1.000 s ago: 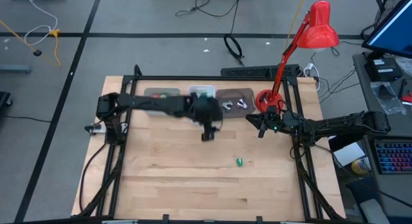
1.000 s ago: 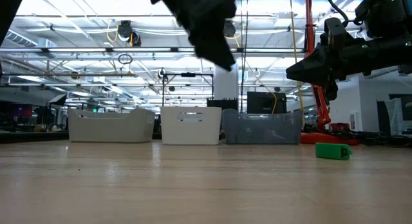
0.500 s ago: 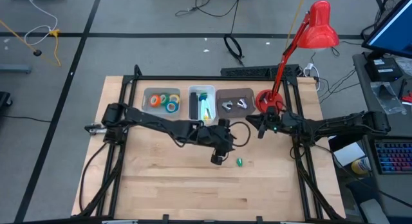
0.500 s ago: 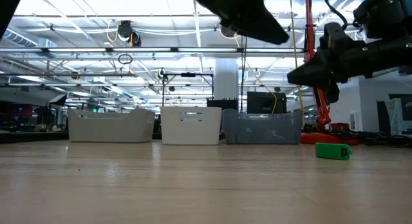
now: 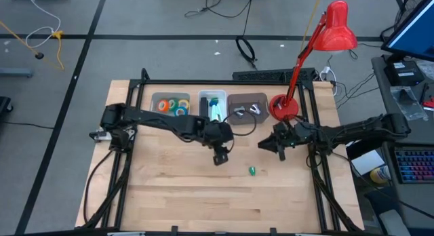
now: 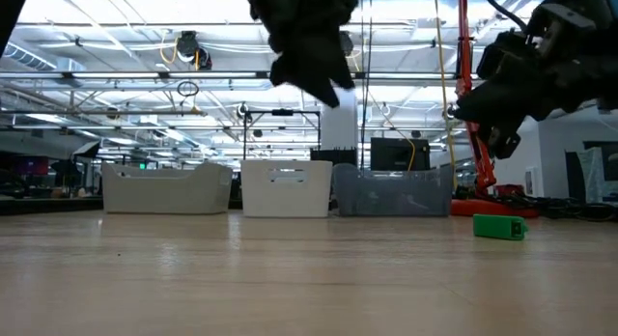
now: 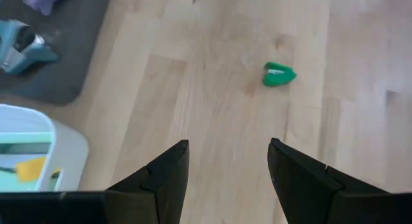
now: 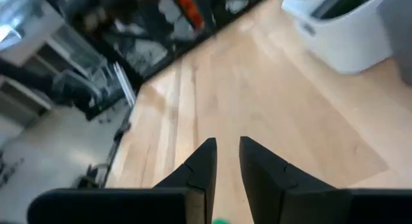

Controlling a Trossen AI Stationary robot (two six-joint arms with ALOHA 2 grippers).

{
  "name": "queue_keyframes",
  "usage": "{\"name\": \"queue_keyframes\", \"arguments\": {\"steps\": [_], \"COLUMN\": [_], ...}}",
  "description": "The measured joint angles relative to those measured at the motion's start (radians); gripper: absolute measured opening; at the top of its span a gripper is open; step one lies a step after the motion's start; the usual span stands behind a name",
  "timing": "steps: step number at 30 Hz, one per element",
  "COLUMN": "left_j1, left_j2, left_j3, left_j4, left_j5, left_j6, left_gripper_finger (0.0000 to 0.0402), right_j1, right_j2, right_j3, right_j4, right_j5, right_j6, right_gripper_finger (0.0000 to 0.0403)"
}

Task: Pick and place Stapler, Stapler remover, tape
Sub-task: Put the green stapler into the white bin

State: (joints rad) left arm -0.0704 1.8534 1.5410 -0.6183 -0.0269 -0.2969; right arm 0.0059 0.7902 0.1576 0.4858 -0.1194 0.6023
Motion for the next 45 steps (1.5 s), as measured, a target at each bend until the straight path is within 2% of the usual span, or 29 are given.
{"name": "queue_keyframes", "arguments": {"steps": [3,8,12,16,20,24,31,35,39,45], "left_j1": [-0.001,0.005,0.007,0.006,0.002,-0.004,-0.004,-0.004,-0.002,-0.002], "left_j2": [-0.042,-0.099,-0.184,-0.291,-0.409,-0.513,-0.704,-0.804,-0.878,-0.921], "left_j3": [0.001,-0.054,-0.182,-0.345,-0.475,-0.571,-0.739,-0.812,-0.868,-0.916], "left_j4": [-0.013,-0.011,0.061,0.209,0.295,0.284,0.266,0.266,0.27,0.274], "left_j5": [0.0,-0.004,-0.008,-0.008,-0.008,-0.009,-0.026,-0.027,-0.031,-0.051], "left_j6": [0.003,-0.005,-0.055,-0.106,-0.121,-0.108,-0.134,-0.136,-0.133,-0.125], "left_gripper_finger": [0.0212,0.0212,0.0212,0.0212,0.0212,0.0212,0.0212,0.0212,0.0212,0.0212], "right_j1": [0.052,0.147,0.211,0.247,0.255,0.263,0.267,0.262,0.257,0.249], "right_j2": [0.0,0.001,0.015,0.066,0.152,0.253,0.424,0.512,0.568,0.62], "right_j3": [0.051,0.192,0.342,0.466,0.531,0.561,0.661,0.727,0.735,0.734], "right_j4": [-0.15,-0.546,-0.814,-0.964,-0.987,-0.975,-0.951,-0.98,-0.983,-0.978], "right_j5": [0.005,0.036,0.108,0.173,0.14,0.09,0.074,0.093,0.085,-0.02], "right_j6": [-0.002,-0.016,-0.013,0.027,0.09,0.16,0.269,0.38,0.508,0.611], "right_gripper_finger": [0.0059,0.0059,0.0057,0.0043,0.002,0.0002,0.0001,0.0001,0.0001,0.0019]}}
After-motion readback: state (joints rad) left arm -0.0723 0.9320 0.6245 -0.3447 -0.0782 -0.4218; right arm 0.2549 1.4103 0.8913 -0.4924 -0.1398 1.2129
